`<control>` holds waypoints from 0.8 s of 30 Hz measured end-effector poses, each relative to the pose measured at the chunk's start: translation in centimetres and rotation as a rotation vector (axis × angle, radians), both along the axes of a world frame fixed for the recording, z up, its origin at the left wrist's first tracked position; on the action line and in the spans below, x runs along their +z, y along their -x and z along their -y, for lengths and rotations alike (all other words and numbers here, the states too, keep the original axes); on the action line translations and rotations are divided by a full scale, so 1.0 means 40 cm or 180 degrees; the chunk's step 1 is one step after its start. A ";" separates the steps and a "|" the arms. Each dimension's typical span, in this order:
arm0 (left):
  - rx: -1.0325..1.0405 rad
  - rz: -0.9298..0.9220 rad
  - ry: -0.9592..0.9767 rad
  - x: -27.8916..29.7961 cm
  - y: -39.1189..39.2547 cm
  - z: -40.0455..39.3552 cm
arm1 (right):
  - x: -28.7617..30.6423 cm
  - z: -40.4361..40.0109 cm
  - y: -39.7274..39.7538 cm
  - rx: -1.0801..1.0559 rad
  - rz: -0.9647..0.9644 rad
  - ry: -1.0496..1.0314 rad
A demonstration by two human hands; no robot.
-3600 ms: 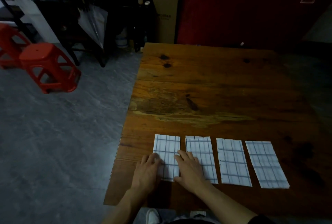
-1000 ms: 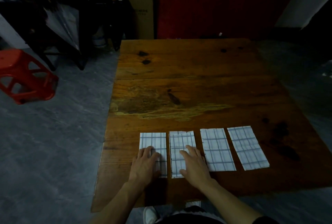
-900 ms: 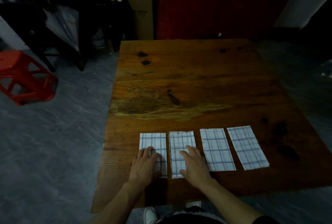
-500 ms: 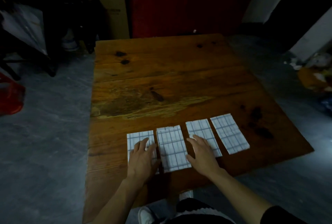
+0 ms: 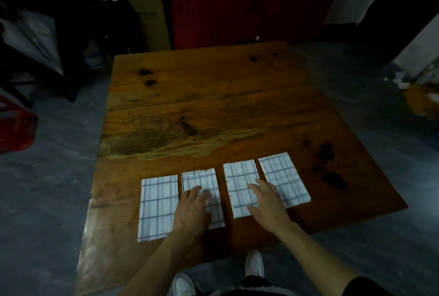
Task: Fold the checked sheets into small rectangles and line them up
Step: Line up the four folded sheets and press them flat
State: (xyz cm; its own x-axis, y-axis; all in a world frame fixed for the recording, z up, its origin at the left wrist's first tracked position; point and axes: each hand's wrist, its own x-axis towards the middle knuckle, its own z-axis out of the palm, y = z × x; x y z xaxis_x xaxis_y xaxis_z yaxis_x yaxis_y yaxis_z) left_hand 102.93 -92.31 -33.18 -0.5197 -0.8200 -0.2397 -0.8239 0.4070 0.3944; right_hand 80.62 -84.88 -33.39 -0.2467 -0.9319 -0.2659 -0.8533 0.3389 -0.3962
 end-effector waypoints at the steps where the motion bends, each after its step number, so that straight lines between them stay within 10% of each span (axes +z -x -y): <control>1: 0.0061 0.0069 -0.0026 -0.002 0.012 -0.004 | -0.003 0.006 0.010 0.0074 0.0033 -0.0009; 24: 0.0207 0.0523 -0.0134 -0.033 0.066 0.003 | -0.051 0.023 0.021 0.0567 0.0136 -0.0085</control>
